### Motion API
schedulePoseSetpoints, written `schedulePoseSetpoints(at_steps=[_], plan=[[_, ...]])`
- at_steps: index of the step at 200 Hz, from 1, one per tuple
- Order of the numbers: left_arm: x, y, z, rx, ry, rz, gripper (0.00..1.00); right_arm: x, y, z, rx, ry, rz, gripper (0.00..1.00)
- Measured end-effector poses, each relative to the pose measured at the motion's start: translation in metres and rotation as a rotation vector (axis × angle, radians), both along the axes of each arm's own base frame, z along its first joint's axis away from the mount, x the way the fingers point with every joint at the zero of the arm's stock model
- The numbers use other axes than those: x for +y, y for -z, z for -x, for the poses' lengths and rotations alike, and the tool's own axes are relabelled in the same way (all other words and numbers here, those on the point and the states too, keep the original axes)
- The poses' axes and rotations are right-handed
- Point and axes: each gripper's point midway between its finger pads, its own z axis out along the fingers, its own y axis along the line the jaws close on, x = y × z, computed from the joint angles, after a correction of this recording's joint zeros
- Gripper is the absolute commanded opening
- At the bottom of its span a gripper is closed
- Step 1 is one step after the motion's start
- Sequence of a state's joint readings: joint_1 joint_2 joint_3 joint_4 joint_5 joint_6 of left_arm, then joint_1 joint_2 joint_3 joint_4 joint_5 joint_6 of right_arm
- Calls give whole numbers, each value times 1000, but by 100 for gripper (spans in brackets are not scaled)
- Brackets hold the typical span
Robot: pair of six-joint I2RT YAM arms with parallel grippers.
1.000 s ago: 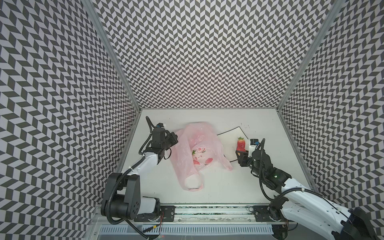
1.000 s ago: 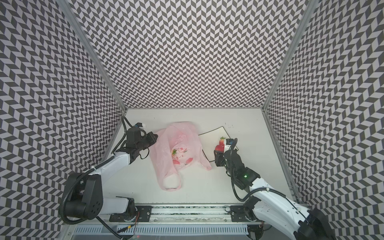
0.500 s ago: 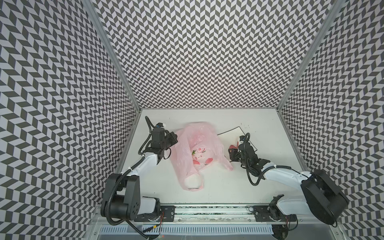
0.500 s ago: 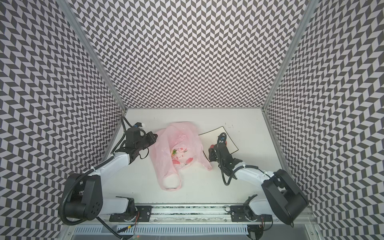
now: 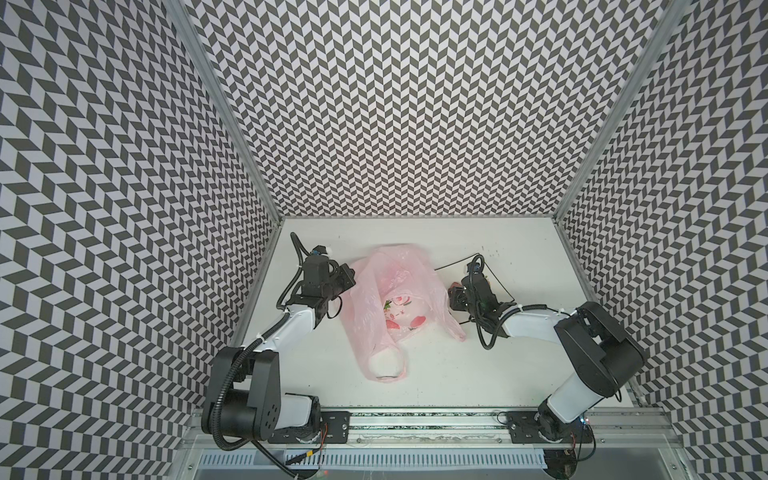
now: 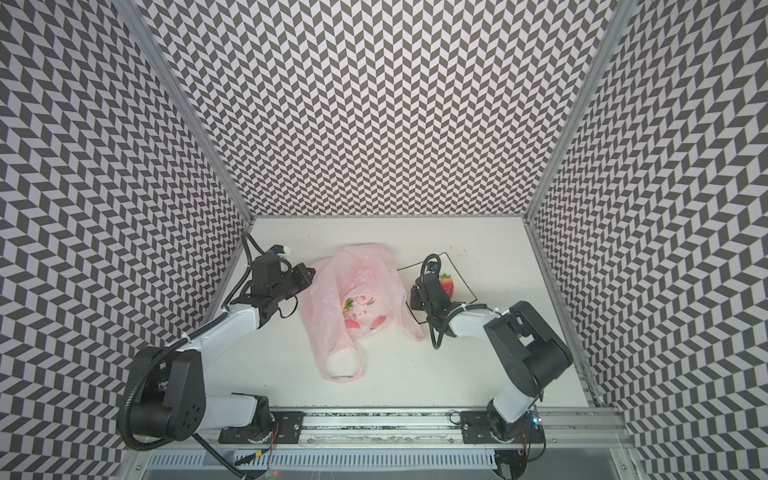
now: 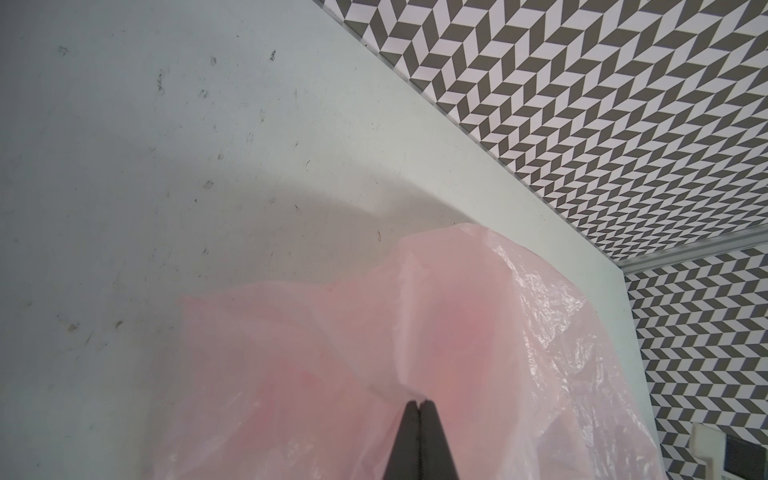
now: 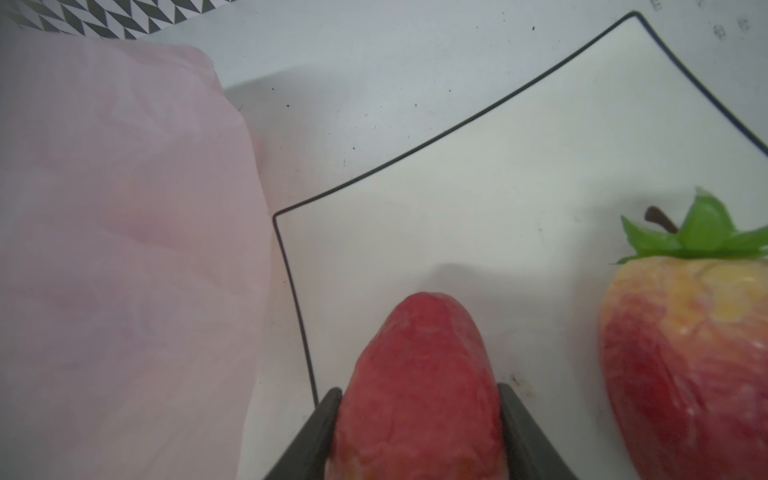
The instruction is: Take the fake fruits out of the plastic bag
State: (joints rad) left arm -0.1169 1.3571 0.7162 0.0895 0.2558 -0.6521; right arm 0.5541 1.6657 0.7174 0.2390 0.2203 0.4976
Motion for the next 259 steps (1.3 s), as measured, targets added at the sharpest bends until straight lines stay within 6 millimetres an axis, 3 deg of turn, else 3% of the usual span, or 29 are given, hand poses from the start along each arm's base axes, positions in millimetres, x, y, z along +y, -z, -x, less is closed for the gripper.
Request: schedulePoseSetpoints(at_steps=[24, 55, 97, 121, 147, 170, 194, 239, 259], plan=[[0, 0, 0, 0, 0, -1, 8, 0, 3, -3, 3, 6, 13, 57], [2, 1, 0, 0, -4, -8, 18, -1, 4, -4, 6, 6, 18, 64], [6, 4, 1, 17, -24, -15, 47, -4, 3, -3, 12, 6, 3, 69], [7, 6, 1, 22, -22, -28, 60, -9, -14, 7, -16, 0, -31, 70], [8, 1, -1, 21, -15, -54, 77, -12, -51, 15, -94, -11, -92, 70], [12, -13, -6, -7, -25, -85, 85, -16, -79, 23, -152, -22, -146, 70], [20, -33, -6, -48, -38, -145, 92, -23, -92, 35, -179, -27, -180, 70], [29, -95, 9, -210, -2, -262, 94, -36, -93, 50, -198, -30, -185, 70], [19, -117, 21, -254, 36, -318, 94, -43, -88, 53, -193, -23, -178, 70]])
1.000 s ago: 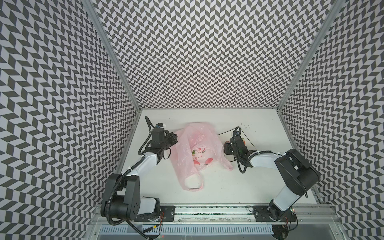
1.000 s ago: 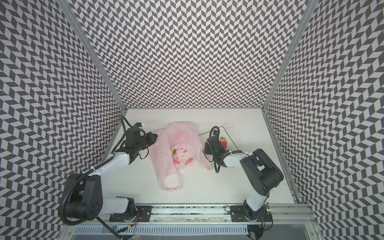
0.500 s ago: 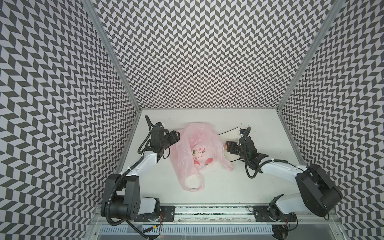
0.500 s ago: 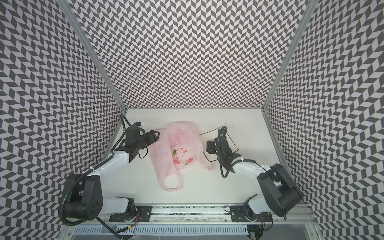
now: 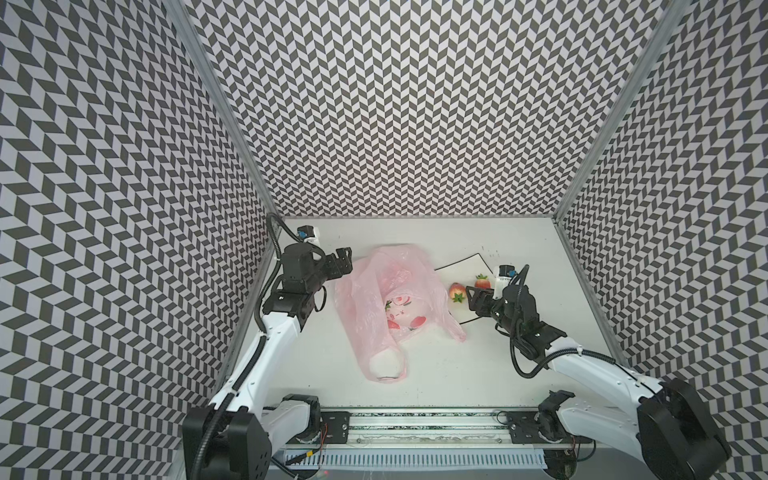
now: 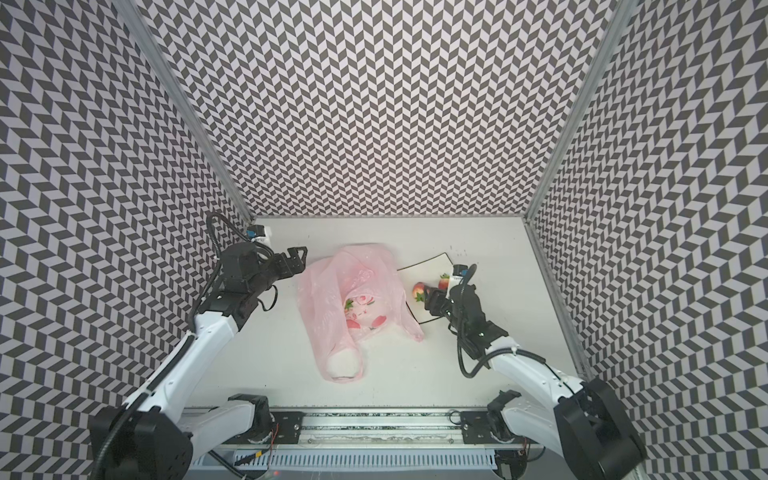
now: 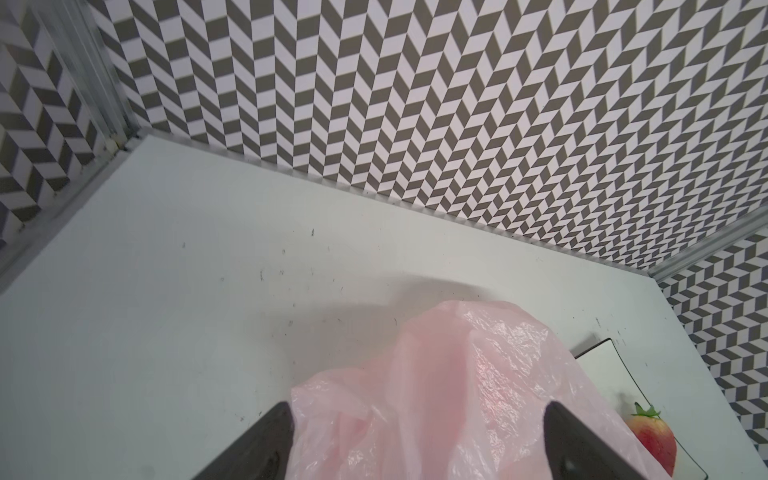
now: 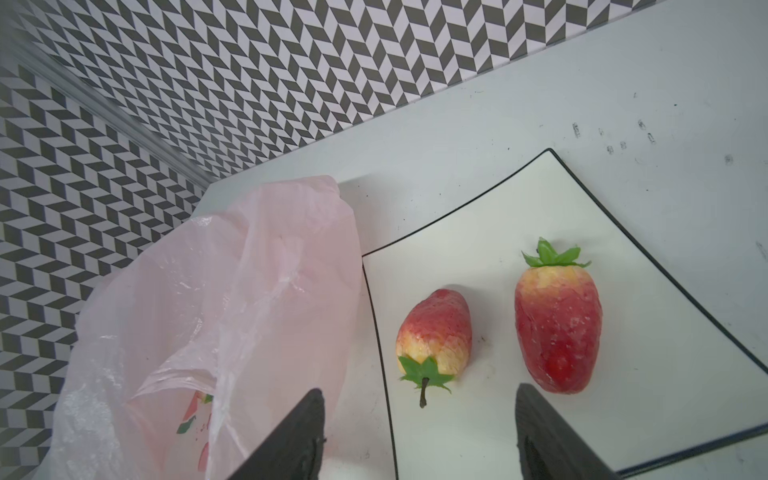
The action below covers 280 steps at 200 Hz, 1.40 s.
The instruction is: Take the fake fruits out of the plastic bag
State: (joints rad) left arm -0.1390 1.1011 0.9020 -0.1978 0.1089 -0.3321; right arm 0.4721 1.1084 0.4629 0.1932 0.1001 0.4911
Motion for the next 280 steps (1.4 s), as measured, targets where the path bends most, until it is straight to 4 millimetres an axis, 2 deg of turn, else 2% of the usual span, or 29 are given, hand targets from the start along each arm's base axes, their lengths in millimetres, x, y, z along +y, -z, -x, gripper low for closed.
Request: schedulePoseSetpoints(at_steps=[11, 28, 44, 58, 78, 113, 128, 142, 161, 188, 217, 280], plan=[[-17, -8, 7, -11, 35, -40, 94, -3, 1, 1, 0, 4, 0, 70], [-59, -10, 25, -1, 115, -98, 94, -6, 0, 2, -4, 10, -3, 70], [-100, 2, 51, 44, 207, -149, 94, -9, -2, 3, -10, 14, -8, 70], [-125, 18, 77, 97, 256, -198, 94, -11, -4, 3, -16, 19, -12, 70], [-145, 40, 113, 173, 285, -256, 92, -14, -9, 2, -29, 29, -18, 70], [-168, 70, 175, 289, 323, -300, 92, -19, -9, 4, -33, 39, -20, 70], [-181, 91, 202, 347, 355, -309, 92, -20, -7, 4, -30, 40, -19, 70], [-187, 119, 222, 408, 375, -352, 92, -20, -4, 5, -25, 40, -17, 70], [-184, 157, 240, 494, 377, -433, 89, -21, 0, 7, -16, 40, -13, 70], [-173, 192, 256, 583, 383, -499, 82, -20, 0, 7, -16, 35, -16, 70], [-167, 208, 264, 624, 390, -511, 72, -20, -1, 8, -20, 36, -23, 70], [-180, 223, 261, 634, 410, -508, 66, -20, 1, 11, -16, 32, -27, 70]])
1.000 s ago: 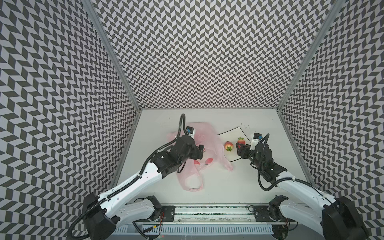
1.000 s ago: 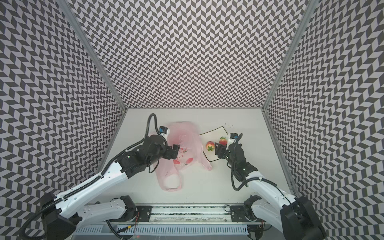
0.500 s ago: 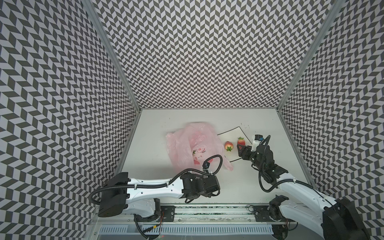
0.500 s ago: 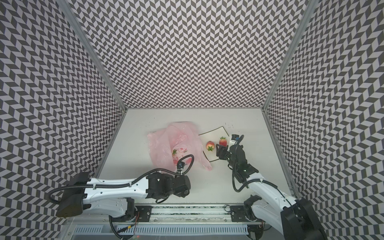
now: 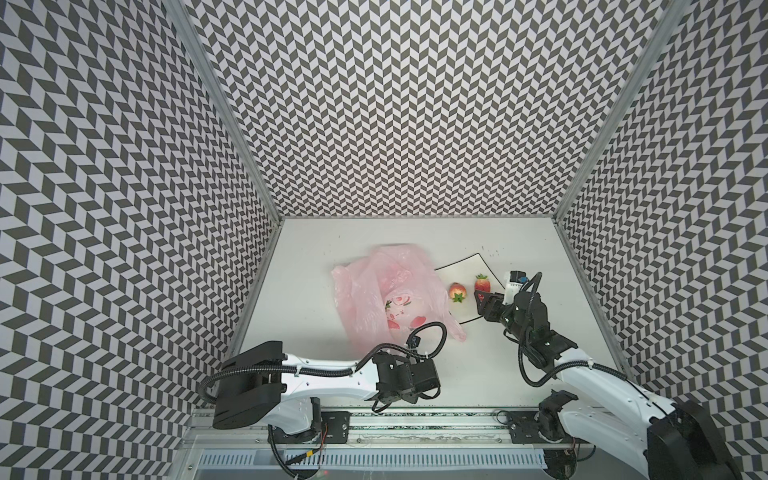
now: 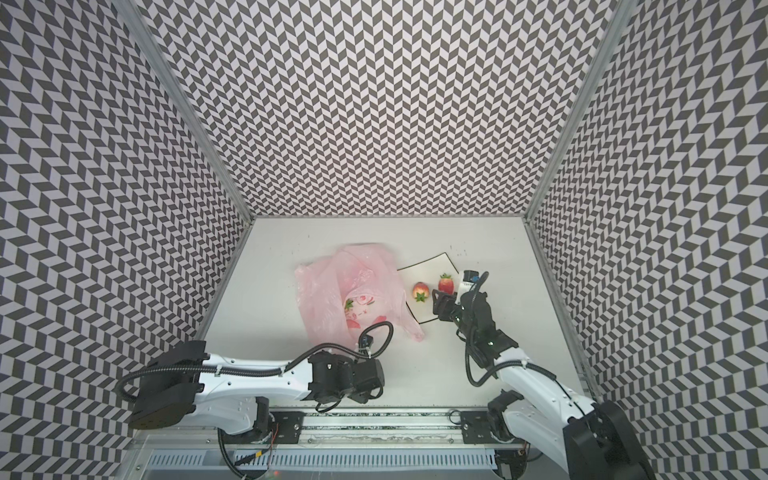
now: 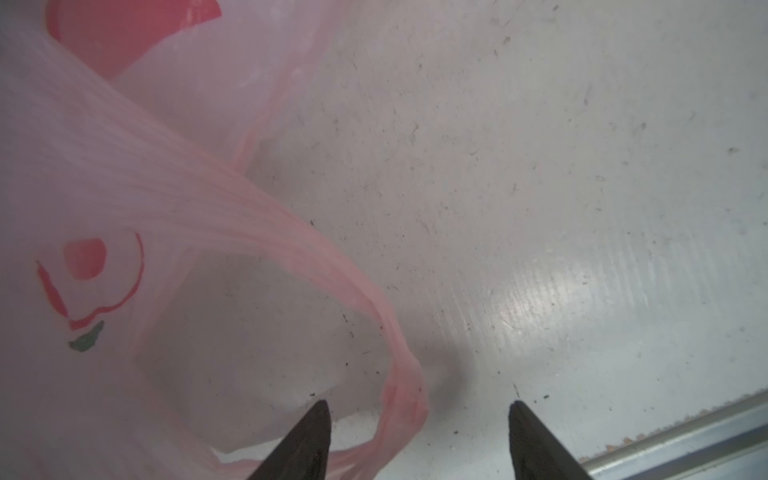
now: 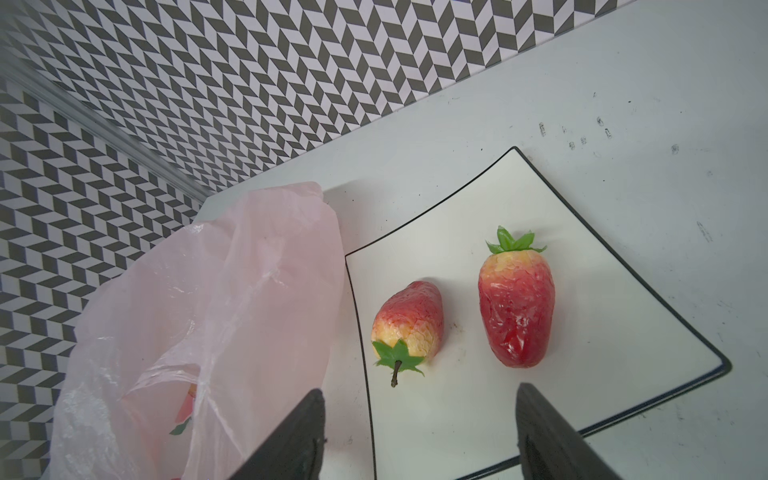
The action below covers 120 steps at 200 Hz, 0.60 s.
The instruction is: Take the fake fruits out of the plastic bag
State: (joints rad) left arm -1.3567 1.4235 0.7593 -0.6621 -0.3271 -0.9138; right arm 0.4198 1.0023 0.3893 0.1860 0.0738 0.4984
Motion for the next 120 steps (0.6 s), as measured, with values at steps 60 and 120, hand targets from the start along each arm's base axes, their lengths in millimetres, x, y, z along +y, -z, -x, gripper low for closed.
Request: schedulePoseSetpoints(at_steps=[60, 120], plan=[[1, 20, -15, -9, -2, -48, 38, -1, -3, 0, -7, 2, -4, 70], [2, -2, -28, -98, -40, -2, 8, -1, -2, 0, -6, 2, -4, 70]])
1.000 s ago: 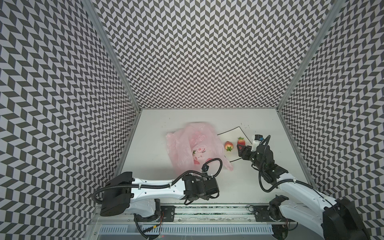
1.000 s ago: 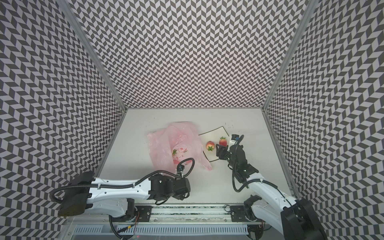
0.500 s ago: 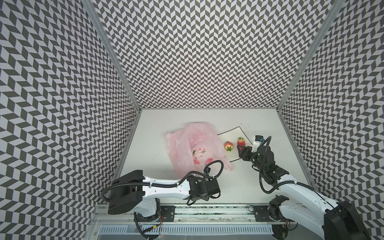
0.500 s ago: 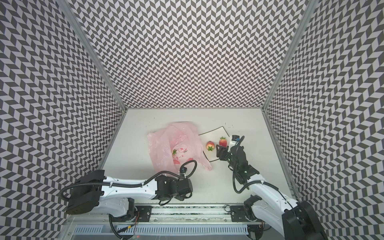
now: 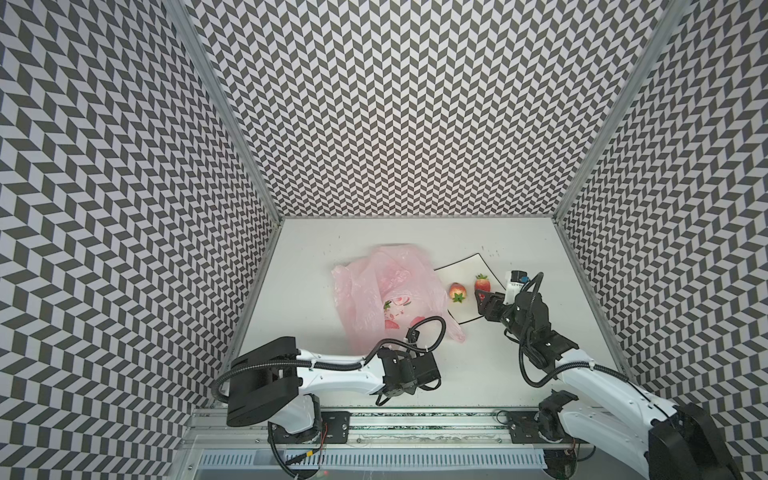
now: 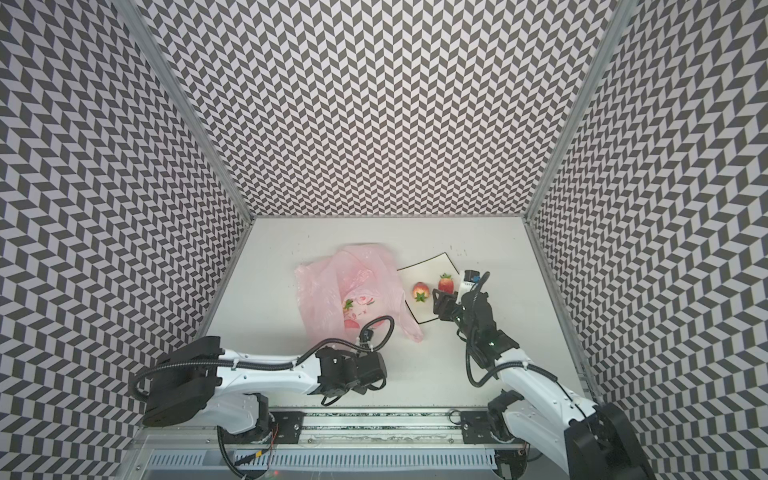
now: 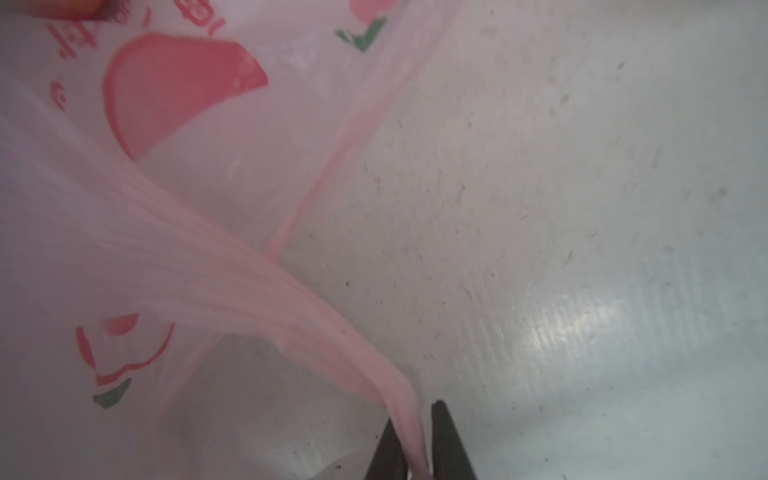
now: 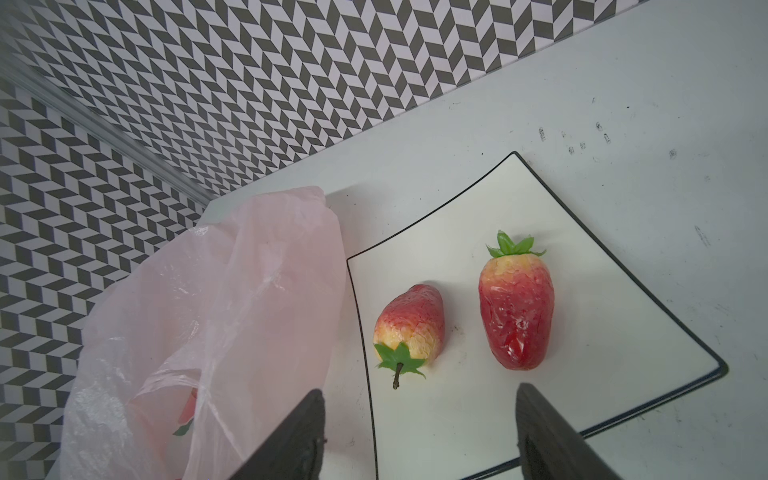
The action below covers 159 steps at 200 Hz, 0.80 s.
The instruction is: Take the fake fruits out of the plastic bag
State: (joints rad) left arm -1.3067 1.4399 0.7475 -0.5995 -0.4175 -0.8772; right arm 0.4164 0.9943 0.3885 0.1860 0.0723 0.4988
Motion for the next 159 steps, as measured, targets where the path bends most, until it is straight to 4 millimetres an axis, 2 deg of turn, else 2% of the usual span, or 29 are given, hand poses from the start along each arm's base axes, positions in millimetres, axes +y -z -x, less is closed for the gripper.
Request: schedulePoseSetpoints(at_steps=[35, 87, 122, 159], plan=[[-6, -49, -11, -102, -37, 191, 6, 0, 2, 1, 7, -4, 1, 70], [-1, -93, -12, -176, -64, 462, 0, 3, 19, 3, 70, -20, 14, 70], [14, -120, -17, -245, -101, 706, 0, 6, 30, 5, 117, -36, 22, 69], [39, -140, -38, -314, -177, 881, 0, 10, 28, 6, 127, -56, 18, 66]])
